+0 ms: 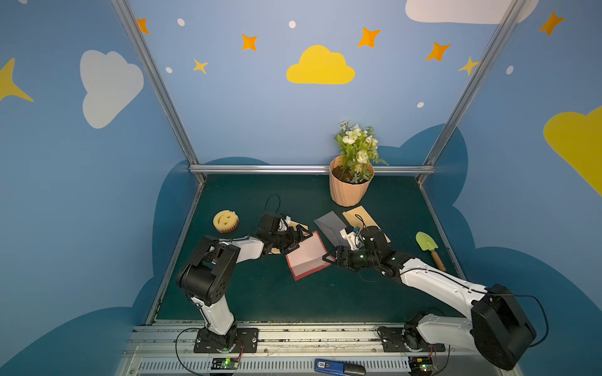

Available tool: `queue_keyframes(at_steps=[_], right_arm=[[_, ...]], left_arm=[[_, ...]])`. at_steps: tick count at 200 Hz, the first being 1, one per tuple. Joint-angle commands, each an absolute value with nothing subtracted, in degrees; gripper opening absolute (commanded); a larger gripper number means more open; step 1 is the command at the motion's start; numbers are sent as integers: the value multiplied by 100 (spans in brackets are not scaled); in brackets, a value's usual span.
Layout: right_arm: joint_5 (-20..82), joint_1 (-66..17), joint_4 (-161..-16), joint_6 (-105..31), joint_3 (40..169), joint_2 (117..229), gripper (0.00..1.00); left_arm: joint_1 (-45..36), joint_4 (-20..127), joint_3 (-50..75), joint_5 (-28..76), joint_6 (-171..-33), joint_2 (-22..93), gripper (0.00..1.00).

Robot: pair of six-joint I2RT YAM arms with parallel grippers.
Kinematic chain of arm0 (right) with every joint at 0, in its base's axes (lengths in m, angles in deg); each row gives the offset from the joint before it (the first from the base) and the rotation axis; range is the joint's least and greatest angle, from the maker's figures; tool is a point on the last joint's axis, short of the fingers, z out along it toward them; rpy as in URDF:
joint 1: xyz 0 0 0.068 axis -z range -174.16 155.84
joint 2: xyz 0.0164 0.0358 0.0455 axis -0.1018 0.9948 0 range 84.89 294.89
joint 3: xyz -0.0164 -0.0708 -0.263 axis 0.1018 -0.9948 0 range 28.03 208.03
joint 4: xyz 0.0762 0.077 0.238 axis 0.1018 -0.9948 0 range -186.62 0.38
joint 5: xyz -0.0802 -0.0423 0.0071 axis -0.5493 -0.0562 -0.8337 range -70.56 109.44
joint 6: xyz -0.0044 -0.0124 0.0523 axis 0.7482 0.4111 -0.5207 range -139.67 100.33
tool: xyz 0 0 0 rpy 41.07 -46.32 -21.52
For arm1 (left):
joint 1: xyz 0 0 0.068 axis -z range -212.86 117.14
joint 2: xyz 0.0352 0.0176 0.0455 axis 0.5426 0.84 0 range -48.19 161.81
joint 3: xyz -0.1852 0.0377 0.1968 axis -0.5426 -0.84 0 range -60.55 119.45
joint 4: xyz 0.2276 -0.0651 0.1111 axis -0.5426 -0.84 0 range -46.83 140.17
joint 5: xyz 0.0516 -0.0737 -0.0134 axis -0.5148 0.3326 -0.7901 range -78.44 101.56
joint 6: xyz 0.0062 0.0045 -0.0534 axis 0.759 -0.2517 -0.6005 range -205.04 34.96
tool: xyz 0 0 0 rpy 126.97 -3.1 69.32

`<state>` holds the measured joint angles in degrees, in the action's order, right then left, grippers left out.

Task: Fold the letter paper in half and place it into the envelope
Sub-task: Fold the letter paper at the center of the board.

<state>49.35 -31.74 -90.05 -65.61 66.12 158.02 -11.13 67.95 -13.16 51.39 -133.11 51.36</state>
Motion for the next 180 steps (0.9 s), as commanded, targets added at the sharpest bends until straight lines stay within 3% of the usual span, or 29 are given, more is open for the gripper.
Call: queue_keyframes(at_steps=[1,50,78,180], right_arm=[[4799,-3151,-8798,-6397,6954,16001,78],[4846,-3153,-8638,-6327,7332,16469,78],[4910,-3152,-8541,-6340,7544,16739,78],[4993,-3212,-8600,-6147,8796,18301,78]], left_arm=[[-1187,6911,-834,5372,-13455,4867,96],[-1617,6308,-545,5295,-13019,5071,97],[-2119,7439,-1171,5614,-13623,5010,96],[-2438,5715,-1375,4795,-12587,3160,99]])
